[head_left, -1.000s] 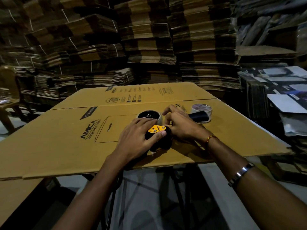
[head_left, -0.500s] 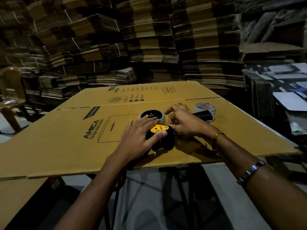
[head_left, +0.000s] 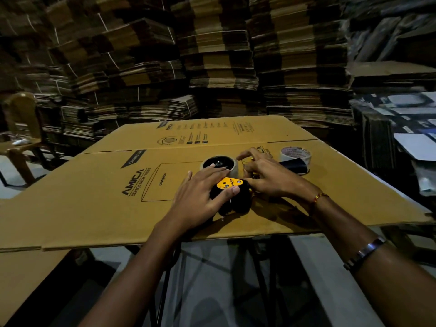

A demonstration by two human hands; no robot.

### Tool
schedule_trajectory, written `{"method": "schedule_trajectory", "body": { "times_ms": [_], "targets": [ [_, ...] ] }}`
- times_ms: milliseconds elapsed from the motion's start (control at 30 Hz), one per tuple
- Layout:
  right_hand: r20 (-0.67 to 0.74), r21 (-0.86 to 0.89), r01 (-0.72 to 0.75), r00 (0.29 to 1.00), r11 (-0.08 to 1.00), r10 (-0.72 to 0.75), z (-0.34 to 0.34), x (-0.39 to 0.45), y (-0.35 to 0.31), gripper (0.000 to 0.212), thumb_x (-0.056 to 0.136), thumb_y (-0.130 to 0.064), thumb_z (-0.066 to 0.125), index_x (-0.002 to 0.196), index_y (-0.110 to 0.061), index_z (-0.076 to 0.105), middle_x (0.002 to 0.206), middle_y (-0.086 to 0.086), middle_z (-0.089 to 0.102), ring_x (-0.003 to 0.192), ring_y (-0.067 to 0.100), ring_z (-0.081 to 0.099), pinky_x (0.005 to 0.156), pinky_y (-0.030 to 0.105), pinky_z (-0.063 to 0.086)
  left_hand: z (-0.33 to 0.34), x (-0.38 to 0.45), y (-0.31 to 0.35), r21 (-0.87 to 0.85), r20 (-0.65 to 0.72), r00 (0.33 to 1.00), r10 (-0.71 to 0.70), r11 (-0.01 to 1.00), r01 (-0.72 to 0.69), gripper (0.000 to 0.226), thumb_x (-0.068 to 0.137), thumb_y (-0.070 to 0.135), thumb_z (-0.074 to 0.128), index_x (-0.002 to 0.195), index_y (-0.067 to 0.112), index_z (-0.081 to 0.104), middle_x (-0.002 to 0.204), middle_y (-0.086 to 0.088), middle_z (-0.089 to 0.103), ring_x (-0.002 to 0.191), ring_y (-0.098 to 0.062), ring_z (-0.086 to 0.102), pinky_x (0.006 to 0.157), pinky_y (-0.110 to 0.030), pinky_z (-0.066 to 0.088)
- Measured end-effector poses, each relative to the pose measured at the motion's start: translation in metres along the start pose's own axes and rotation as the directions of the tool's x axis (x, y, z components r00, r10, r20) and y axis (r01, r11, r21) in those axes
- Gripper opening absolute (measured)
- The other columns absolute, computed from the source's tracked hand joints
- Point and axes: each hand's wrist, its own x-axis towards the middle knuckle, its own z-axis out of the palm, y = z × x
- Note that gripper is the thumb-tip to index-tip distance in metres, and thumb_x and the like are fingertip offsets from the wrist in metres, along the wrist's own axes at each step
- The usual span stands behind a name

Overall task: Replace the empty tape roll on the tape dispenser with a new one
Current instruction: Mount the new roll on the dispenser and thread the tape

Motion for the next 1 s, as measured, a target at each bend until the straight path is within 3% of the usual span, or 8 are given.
{"method": "schedule_trajectory", "body": {
  "times_ms": [267, 500, 600, 767, 1000],
  "targets": [
    [-0.025, -0.083, 0.005, 1.000, 0.997, -0.008, 0.004, -0.004, -0.007, 0.034, 0.091, -0.022, 0.067, 0.062, -0.032, 0.052, 0.151, 0.000, 0.035, 0.141, 0.019, 0.026, 0.112, 0.041, 0.031, -0.001, -0.001, -0.003, -0.019, -0.002, 1.000, 0.003, 1.000, -0.003, 0.078, 0.082, 0.078, 0.029, 0.145, 0.034, 0.048, 0.153, 0.017, 0.043, 0.146, 0.002, 0.024, 0.123, -0.052, 0.012],
    [-0.058, -0.048, -0.003, 0.998, 0.999, 0.000, 0.000, -0.013, -0.012, 0.037, 0.088, -0.022, 0.069, 0.060, -0.037, 0.052, 0.149, -0.002, 0.037, 0.141, 0.017, 0.024, 0.110, 0.040, 0.030, -0.007, -0.002, 0.001, -0.014, 0.028, 1.000, 0.014, 1.000, -0.014, 0.079, 0.082, 0.077, 0.030, 0.146, 0.034, 0.046, 0.154, 0.016, 0.042, 0.147, 0.002, 0.022, 0.120, -0.051, 0.020],
    [-0.047, -0.022, 0.000, 0.999, 1.000, -0.001, 0.000, -0.013, -0.011, 0.032, 0.088, -0.021, 0.069, 0.062, -0.033, 0.056, 0.148, -0.002, 0.038, 0.140, 0.015, 0.026, 0.109, 0.039, 0.032, -0.007, 0.000, -0.001, -0.020, 0.051, 0.999, 0.005, 1.000, -0.004, 0.078, 0.082, 0.077, 0.030, 0.146, 0.036, 0.045, 0.155, 0.019, 0.040, 0.147, 0.004, 0.020, 0.121, -0.051, 0.017],
    [-0.048, 0.011, -0.011, 0.999, 1.000, 0.011, 0.003, -0.016, -0.008, 0.018, 0.089, -0.018, 0.066, 0.072, -0.011, 0.066, 0.147, -0.004, 0.039, 0.138, 0.013, 0.030, 0.102, 0.030, 0.028, -0.008, 0.000, -0.002, -0.055, 0.088, 0.996, -0.007, 0.998, 0.012, 0.077, 0.082, 0.078, 0.033, 0.147, 0.038, 0.044, 0.156, 0.021, 0.037, 0.148, 0.005, 0.017, 0.122, -0.053, 0.015],
    [-0.062, 0.061, -0.002, 0.998, 0.998, 0.006, 0.005, -0.019, -0.006, 0.020, 0.090, -0.016, 0.064, 0.072, -0.008, 0.062, 0.146, -0.004, 0.040, 0.133, 0.011, 0.036, 0.097, 0.029, 0.031, -0.012, 0.000, 0.000, -0.084, 0.148, 0.988, -0.033, 0.995, 0.045, 0.081, 0.078, 0.080, 0.031, 0.148, 0.040, 0.040, 0.158, 0.022, 0.032, 0.148, 0.006, 0.013, 0.123, -0.052, 0.012]
  ]
}}
